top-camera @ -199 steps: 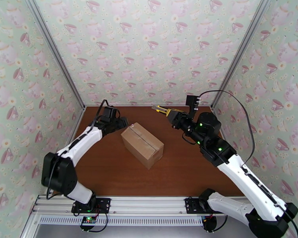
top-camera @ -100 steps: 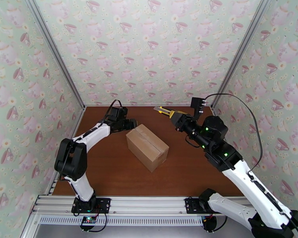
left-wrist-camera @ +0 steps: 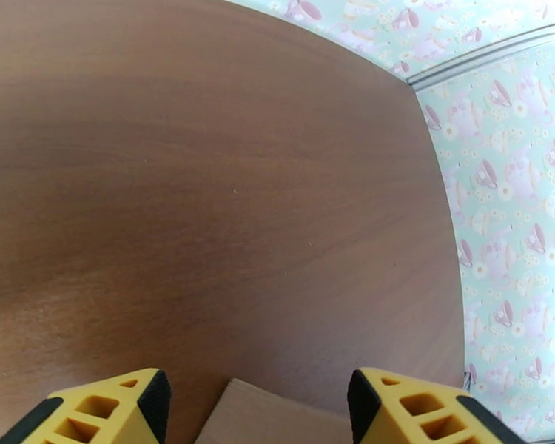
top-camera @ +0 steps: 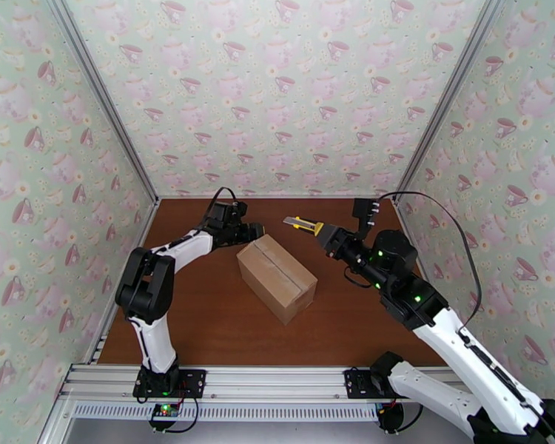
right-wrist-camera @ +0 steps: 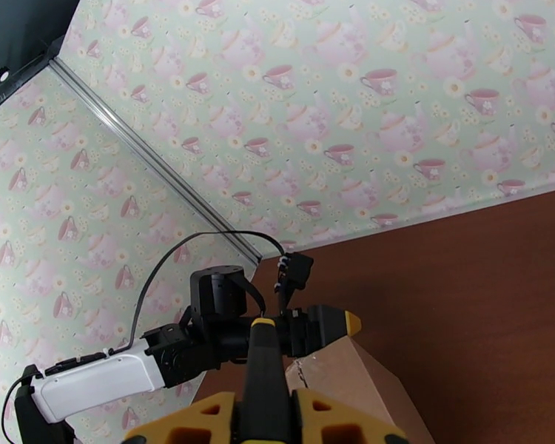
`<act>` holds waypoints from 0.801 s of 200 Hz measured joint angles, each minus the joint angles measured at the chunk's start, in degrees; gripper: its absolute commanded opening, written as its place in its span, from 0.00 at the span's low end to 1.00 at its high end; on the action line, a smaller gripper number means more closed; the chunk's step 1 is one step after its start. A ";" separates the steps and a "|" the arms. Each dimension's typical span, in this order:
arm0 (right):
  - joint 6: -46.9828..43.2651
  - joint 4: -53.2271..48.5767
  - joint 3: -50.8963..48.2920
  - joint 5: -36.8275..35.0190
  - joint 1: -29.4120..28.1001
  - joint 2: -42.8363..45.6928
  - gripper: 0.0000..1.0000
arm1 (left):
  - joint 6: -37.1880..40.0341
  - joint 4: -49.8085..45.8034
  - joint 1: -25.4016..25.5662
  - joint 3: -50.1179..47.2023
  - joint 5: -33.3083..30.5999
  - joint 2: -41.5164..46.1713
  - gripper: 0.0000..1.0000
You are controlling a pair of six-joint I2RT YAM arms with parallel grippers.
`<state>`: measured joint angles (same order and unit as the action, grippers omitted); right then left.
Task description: Unpack the express box
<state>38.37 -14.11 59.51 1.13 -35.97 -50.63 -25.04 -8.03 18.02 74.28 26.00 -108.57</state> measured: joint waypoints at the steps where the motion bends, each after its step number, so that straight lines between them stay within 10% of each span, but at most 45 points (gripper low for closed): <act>1: 0.00 0.00 0.00 0.00 -0.02 0.07 0.00 | 0.00 0.00 0.00 -0.07 -0.07 0.07 0.69; 89: -5.95 -2.16 1.62 0.20 -0.42 -4.48 0.00 | -0.50 -14.58 -6.82 -4.83 -17.44 24.35 0.68; 160: -17.31 -9.05 21.53 6.80 -0.07 -21.03 0.00 | -21.44 -25.68 13.66 -15.45 -24.57 46.86 0.73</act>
<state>21.06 -23.16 81.03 7.92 -36.03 -71.66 -46.48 -33.71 31.68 58.83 1.43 -61.71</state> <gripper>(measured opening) 0.207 0.722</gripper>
